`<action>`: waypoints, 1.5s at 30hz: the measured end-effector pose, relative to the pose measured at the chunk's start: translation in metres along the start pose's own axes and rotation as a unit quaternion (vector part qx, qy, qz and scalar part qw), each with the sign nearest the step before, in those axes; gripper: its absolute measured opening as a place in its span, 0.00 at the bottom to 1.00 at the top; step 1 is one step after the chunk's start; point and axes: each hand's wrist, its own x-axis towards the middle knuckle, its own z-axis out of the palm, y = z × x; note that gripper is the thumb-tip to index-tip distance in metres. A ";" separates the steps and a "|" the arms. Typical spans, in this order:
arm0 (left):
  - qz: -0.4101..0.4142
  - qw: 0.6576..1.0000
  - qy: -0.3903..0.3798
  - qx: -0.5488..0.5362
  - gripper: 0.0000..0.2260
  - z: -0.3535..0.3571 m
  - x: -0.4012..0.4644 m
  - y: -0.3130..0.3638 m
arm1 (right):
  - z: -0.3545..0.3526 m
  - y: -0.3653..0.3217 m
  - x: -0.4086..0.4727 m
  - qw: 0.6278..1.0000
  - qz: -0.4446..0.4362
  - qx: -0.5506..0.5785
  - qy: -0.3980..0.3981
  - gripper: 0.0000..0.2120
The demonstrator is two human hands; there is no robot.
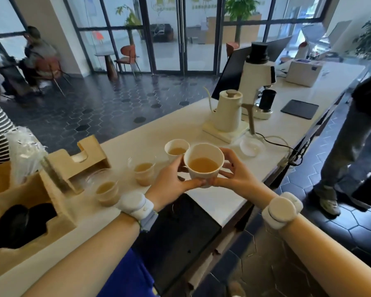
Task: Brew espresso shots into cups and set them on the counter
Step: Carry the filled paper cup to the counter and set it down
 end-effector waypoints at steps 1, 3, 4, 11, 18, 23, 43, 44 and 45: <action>-0.011 1.000 0.008 0.003 0.31 0.007 0.011 -0.005 | -0.010 0.006 0.012 1.000 0.001 -0.005 -0.005 0.33; -0.026 0.999 0.034 0.008 0.30 0.022 0.032 -0.010 | -0.031 0.019 0.034 0.999 -0.002 -0.009 -0.034 0.32; -0.040 0.998 0.055 0.006 0.30 0.031 0.045 -0.012 | -0.044 0.026 0.050 0.998 -0.001 -0.012 -0.054 0.32; -0.094 0.987 0.130 0.004 0.36 0.069 0.103 -0.022 | -0.095 0.050 0.116 0.993 0.003 -0.018 -0.121 0.32; -0.155 0.967 0.200 0.034 0.30 0.107 0.152 -0.042 | -0.129 0.079 0.169 0.978 0.015 -0.006 -0.206 0.34; -0.198 0.953 0.225 0.039 0.32 0.123 0.174 -0.060 | -0.137 0.095 0.194 0.971 0.029 -0.005 -0.236 0.34; -0.283 0.924 0.253 0.032 0.34 0.135 0.195 -0.081 | -0.125 0.136 0.240 0.956 0.064 0.024 -0.284 0.32; -0.284 0.924 0.256 0.027 0.34 0.135 0.195 -0.081 | -0.124 0.136 0.240 0.957 0.065 0.028 -0.283 0.31; -0.283 0.924 0.258 0.021 0.34 0.136 0.196 -0.081 | -0.125 0.137 0.240 0.957 0.067 0.031 -0.280 0.31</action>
